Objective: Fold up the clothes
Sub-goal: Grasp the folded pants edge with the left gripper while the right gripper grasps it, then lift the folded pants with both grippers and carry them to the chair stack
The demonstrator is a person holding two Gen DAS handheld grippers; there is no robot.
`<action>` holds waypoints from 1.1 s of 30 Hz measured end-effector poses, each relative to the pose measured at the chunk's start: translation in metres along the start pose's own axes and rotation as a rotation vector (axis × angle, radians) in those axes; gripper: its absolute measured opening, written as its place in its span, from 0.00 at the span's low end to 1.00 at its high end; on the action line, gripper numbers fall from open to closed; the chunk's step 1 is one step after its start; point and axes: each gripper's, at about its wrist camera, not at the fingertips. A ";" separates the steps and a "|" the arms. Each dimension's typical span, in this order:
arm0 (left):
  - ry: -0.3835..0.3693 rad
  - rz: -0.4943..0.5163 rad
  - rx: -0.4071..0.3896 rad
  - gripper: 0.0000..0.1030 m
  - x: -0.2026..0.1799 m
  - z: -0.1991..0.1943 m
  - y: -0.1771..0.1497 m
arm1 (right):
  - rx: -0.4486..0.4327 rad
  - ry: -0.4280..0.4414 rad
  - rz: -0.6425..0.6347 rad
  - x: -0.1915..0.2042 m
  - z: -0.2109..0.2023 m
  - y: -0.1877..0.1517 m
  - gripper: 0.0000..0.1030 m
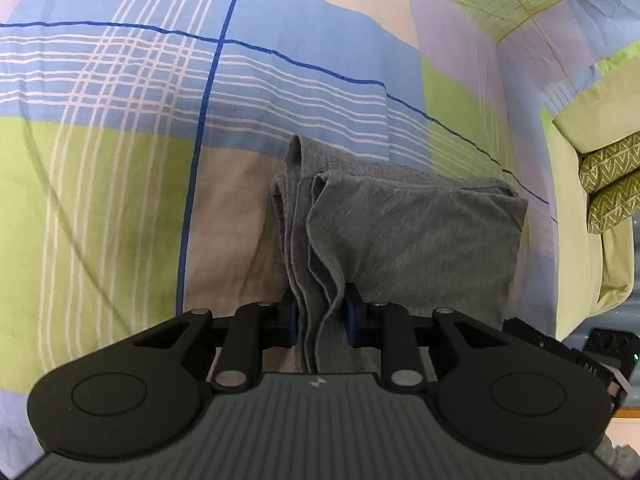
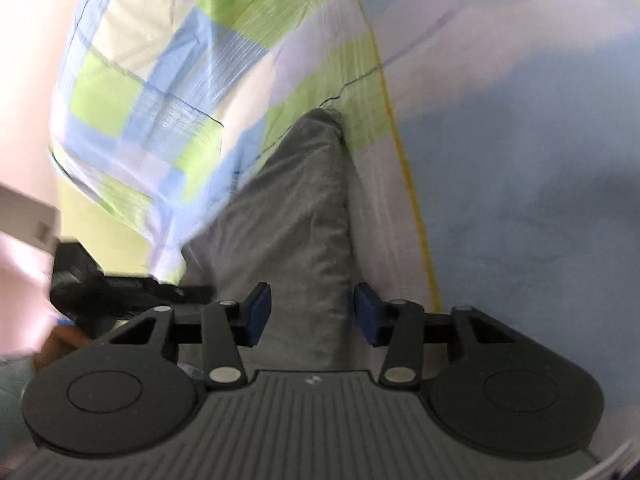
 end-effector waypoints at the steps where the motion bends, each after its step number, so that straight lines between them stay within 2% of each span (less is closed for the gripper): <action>1: -0.012 -0.005 0.008 0.30 0.002 0.001 0.002 | 0.005 0.023 -0.001 -0.001 0.004 0.001 0.40; 3: -0.033 -0.010 0.018 0.29 0.005 0.002 0.004 | 0.007 0.065 -0.008 -0.002 0.019 0.005 0.36; 5: -0.052 -0.002 0.022 0.26 0.006 0.003 0.006 | -0.014 0.069 -0.008 -0.001 0.026 0.010 0.28; 7: -0.063 0.023 0.011 0.19 0.004 0.001 0.006 | -0.040 0.059 0.001 0.002 0.032 0.010 0.10; 12: -0.050 0.148 -0.007 0.12 -0.018 -0.009 0.004 | -0.116 0.032 -0.009 0.015 0.038 0.007 0.06; 16: -0.070 0.251 0.015 0.12 -0.050 -0.023 0.008 | -0.238 0.011 0.073 0.027 0.010 -0.004 0.06; 18: -0.088 0.299 0.036 0.12 -0.069 -0.026 0.010 | -0.302 -0.003 0.127 0.033 -0.014 -0.017 0.06; 23: -0.139 0.520 0.128 0.12 -0.144 -0.025 0.001 | -0.452 -0.053 0.222 0.043 -0.072 -0.056 0.06; 25: -0.164 0.614 0.174 0.12 -0.178 -0.018 -0.012 | -0.545 -0.093 0.274 0.043 -0.108 -0.084 0.06; 30: -0.236 0.831 0.322 0.12 -0.273 0.009 -0.071 | -0.746 -0.183 0.400 0.036 -0.193 -0.159 0.06; 33: -0.299 0.982 0.434 0.13 -0.346 0.029 -0.135 | -0.895 -0.265 0.493 0.034 -0.259 -0.225 0.06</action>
Point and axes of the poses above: each gripper's, at about its wrist camera, not at the fingertips, and z roughly the way its jaws point, x to its left, y to its top
